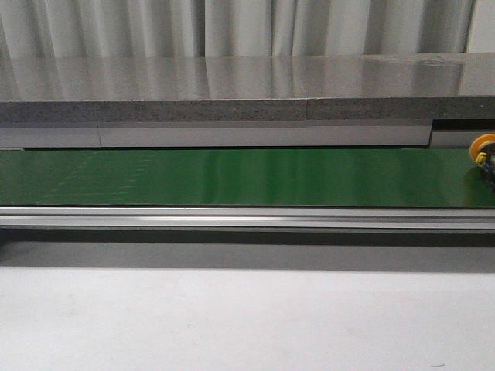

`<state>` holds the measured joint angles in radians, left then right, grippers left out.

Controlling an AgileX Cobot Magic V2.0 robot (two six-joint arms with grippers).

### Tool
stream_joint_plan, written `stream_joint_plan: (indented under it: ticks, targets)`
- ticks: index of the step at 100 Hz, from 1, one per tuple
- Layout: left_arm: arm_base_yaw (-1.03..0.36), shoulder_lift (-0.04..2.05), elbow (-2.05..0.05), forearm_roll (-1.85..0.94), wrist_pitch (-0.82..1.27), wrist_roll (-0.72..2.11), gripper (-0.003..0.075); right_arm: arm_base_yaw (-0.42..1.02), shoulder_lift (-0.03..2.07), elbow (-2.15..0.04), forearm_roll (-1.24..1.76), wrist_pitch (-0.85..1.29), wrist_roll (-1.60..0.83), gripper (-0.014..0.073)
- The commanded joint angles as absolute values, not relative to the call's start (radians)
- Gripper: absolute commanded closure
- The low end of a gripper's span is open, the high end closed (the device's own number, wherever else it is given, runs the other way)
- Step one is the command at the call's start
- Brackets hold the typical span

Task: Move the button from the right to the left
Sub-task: 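Place the push-button on the conveyor belt end and release it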

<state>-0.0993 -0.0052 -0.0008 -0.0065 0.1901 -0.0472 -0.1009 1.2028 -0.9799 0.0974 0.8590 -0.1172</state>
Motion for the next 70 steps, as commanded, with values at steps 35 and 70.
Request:
stream_joint_plan:
  ticks: [35,70]
  targets:
    - [-0.105,-0.037,0.044,-0.007,0.112,-0.056,0.0741,-0.099,0.886,-0.743,0.046,0.567,-0.112,0.0660]
    - [-0.105,-0.037,0.044,-0.007,0.112,-0.056,0.0741,-0.099,0.659,-0.509,0.037,0.298,-0.112,0.0660]
